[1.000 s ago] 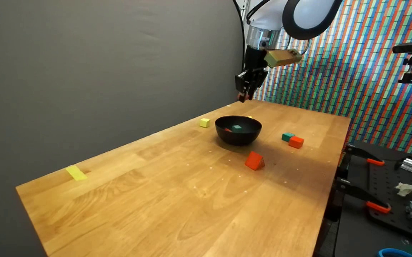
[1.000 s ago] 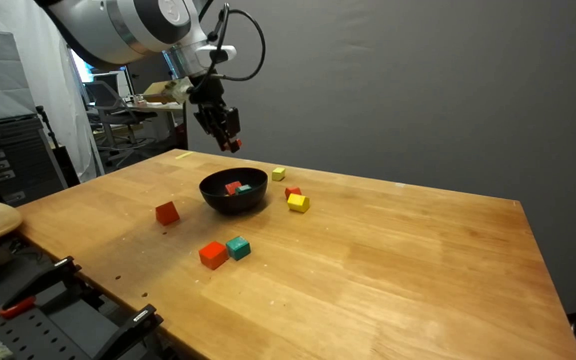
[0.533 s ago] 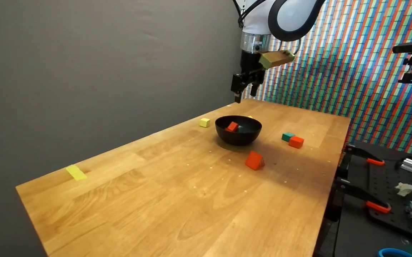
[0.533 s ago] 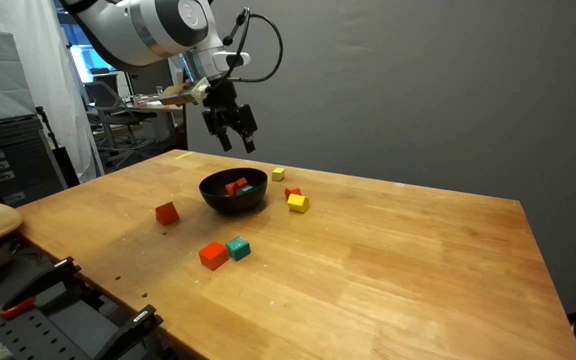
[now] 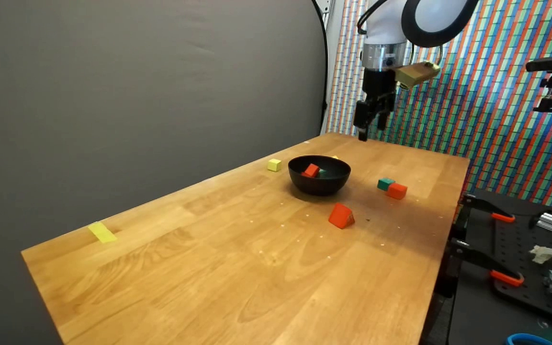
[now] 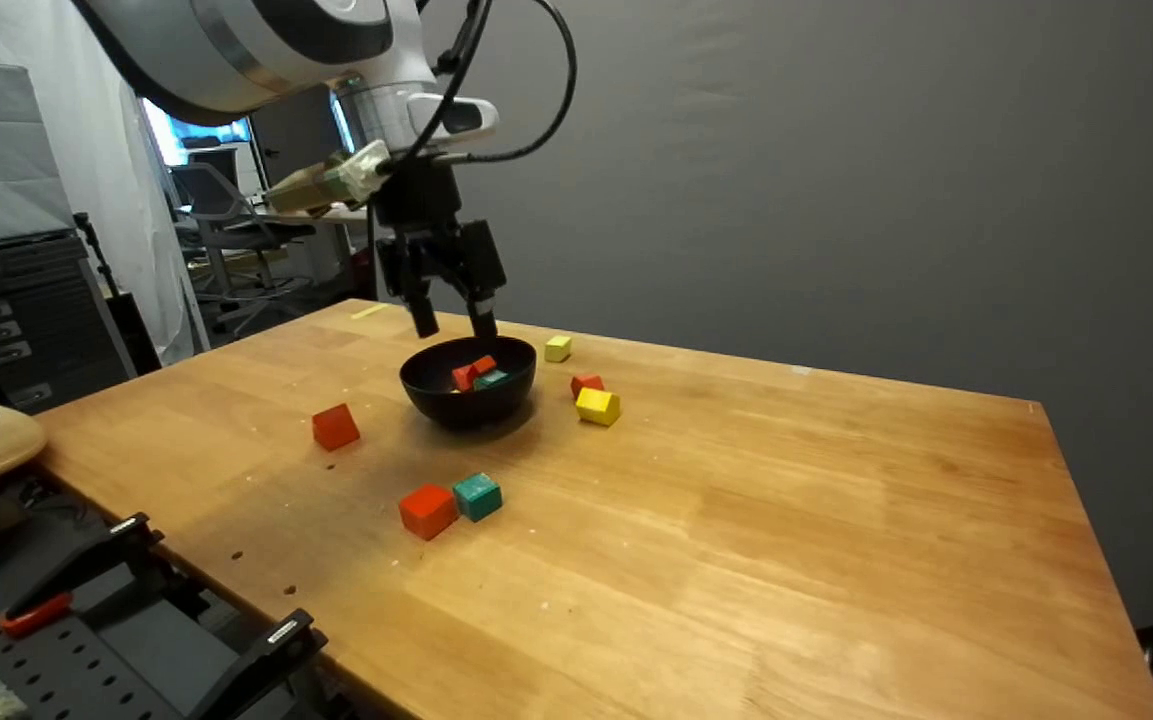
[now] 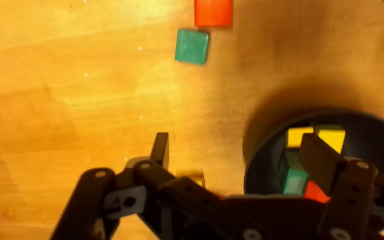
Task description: Put all the blocks inside the black bowl
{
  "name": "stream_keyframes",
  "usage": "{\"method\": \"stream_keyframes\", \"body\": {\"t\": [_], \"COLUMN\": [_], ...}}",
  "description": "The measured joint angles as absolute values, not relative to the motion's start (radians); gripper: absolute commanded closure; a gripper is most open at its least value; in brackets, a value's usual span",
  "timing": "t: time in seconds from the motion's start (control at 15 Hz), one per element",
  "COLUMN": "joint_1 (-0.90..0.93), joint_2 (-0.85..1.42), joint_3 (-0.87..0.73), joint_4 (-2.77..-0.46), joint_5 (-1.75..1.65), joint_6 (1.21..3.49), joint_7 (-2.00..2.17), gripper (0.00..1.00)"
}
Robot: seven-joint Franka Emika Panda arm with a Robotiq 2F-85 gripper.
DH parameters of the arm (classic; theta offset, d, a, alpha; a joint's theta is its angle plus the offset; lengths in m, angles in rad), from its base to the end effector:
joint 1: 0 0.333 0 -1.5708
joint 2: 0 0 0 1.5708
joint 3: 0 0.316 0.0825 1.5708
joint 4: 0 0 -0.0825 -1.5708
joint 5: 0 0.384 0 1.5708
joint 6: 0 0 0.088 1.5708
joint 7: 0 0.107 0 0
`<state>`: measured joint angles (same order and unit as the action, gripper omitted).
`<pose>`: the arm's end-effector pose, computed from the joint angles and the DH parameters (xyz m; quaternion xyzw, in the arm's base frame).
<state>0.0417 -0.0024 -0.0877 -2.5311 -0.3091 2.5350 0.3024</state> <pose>0.4580 -0.0176 0.2758 0.9950 -0.0470 0.0144 0.0869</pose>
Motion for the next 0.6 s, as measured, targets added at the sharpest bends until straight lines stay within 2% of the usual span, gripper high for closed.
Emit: {"method": "stream_keyframes", "body": {"t": [0.4,0.6], "joint_1": [0.027,0.028], "joint_2": [-0.01,-0.01], "joint_3": [-0.079,-0.053], "joint_4": [-2.624,-2.621], "joint_5": [-0.267,-0.069], "joint_6": [2.567,2.607], "joint_7": [0.143,0.019], "gripper": [0.0,0.0]}}
